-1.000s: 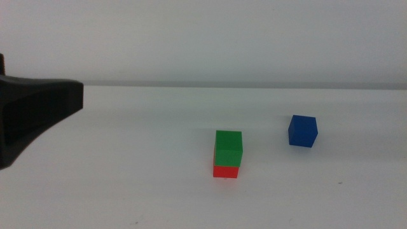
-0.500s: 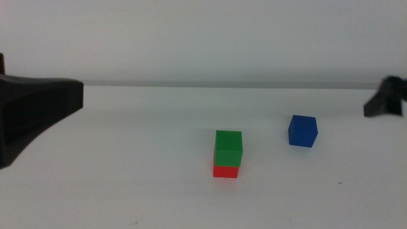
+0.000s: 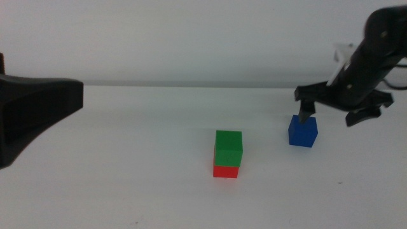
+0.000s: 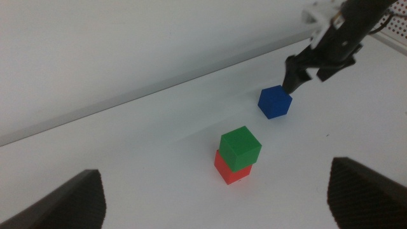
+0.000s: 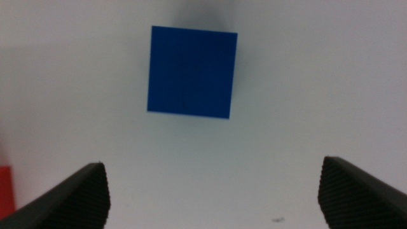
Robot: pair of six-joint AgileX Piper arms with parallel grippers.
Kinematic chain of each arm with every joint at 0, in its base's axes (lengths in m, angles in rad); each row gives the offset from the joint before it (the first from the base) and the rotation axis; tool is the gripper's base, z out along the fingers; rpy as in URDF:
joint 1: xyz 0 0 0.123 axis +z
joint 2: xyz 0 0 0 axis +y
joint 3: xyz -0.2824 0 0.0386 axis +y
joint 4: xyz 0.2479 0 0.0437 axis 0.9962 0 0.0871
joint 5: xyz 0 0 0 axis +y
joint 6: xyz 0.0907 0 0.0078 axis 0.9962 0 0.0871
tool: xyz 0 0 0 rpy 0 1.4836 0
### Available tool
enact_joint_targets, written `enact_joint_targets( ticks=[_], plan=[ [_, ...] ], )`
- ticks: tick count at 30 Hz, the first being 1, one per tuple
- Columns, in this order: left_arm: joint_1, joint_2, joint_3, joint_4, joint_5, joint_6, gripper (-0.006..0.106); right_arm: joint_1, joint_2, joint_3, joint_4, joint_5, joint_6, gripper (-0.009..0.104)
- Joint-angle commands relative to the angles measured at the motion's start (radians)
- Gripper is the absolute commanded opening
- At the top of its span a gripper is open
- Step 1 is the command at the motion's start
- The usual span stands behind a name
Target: Stack red cubes first, then green, then blue cubes in a specific spot.
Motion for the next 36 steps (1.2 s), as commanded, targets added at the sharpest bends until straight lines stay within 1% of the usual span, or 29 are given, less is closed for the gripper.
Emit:
enact_joint_targets(
  ticks=[1,3,7,23,26,28,29,31,36],
  plan=[
    [0.004,-0.004,0.007,0.002,-0.017,0.0,0.094,0.003,0.038,-0.01,-0.017,-0.033,0.021,0.086],
    [0.004,-0.004,0.007,0.002,-0.017,0.0,0.094,0.003,0.058,-0.01,-0.017,-0.056,0.029,0.086],
    [0.004,-0.004,0.007,0.002,-0.017,0.0,0.094,0.003,0.088,-0.01,-0.041,-0.087,0.057,0.086],
    [0.004,-0.004,0.007,0.002,-0.017,0.0,0.094,0.003,0.177,-0.01,-0.04,-0.188,0.105,0.086],
    [0.004,-0.004,0.007,0.002,-0.017,0.0,0.094,0.003,0.201,-0.01,-0.047,-0.202,0.108,0.086],
    [0.004,-0.004,0.007,0.002,-0.017,0.0,0.094,0.003,0.216,-0.01,-0.056,-0.222,0.114,0.084],
    [0.004,-0.004,0.007,0.002,-0.017,0.0,0.094,0.003,0.218,-0.01,-0.064,-0.233,0.123,0.08],
    [0.004,-0.004,0.007,0.002,-0.017,0.0,0.094,0.003,0.22,-0.01,-0.066,-0.251,0.124,0.068],
    [0.004,-0.004,0.007,0.002,-0.017,0.0,0.094,0.003,0.216,-0.012,-0.066,-0.286,0.128,0.027]
  ],
)
